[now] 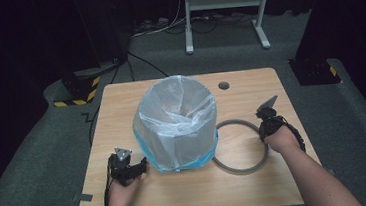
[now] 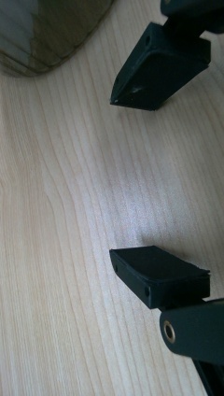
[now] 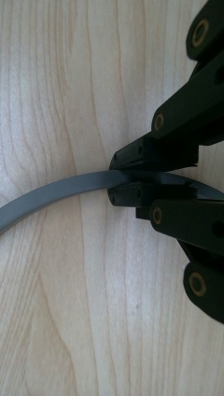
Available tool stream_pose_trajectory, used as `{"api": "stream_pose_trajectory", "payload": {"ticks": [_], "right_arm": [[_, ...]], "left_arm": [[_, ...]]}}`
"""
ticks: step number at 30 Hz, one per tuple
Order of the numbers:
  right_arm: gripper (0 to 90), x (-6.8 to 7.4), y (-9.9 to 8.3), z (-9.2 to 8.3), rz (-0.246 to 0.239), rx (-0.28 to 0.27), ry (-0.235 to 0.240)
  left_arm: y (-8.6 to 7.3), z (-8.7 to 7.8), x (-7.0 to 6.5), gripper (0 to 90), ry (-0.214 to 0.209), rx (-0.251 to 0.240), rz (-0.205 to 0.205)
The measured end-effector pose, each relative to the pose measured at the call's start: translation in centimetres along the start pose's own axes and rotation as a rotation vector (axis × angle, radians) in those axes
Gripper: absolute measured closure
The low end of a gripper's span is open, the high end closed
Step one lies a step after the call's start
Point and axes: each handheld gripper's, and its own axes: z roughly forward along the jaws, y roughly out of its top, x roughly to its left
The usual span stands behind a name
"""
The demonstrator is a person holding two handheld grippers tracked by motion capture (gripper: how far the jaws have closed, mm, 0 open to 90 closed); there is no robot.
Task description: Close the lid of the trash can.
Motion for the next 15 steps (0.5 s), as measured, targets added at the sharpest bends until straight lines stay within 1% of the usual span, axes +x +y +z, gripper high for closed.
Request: {"api": "stream_pose_trajectory", "payload": {"ticks": [2, 3, 6, 10, 15], "right_arm": [[82.8, -0.1, 0.0, -0.1, 0.008, 0.001, 0.027], [82.9, -0.2, 0.0, -0.3, 0.013, 0.008, 0.033], [83.2, -0.7, 0.1, -0.7, 0.026, 0.023, 0.080], [83.4, -1.3, 0.1, -1.4, 0.030, 0.027, 0.126], [83.6, -1.9, 0.0, -2.1, 0.039, 0.026, 0.170]], "left_arm": [[0.0, 0.0, 0.0, 21.6, 0.000, 0.000, 0.000], [0.0, 0.0, 0.0, 21.6, 0.000, 0.000, 0.000], [0.0, 0.0, 0.0, 21.6, -0.001, 0.000, 0.001], [0.0, 0.0, 0.0, 21.6, -0.002, 0.000, 0.002], [0.0, 0.0, 0.0, 21.6, -0.002, 0.000, 0.001]]}}
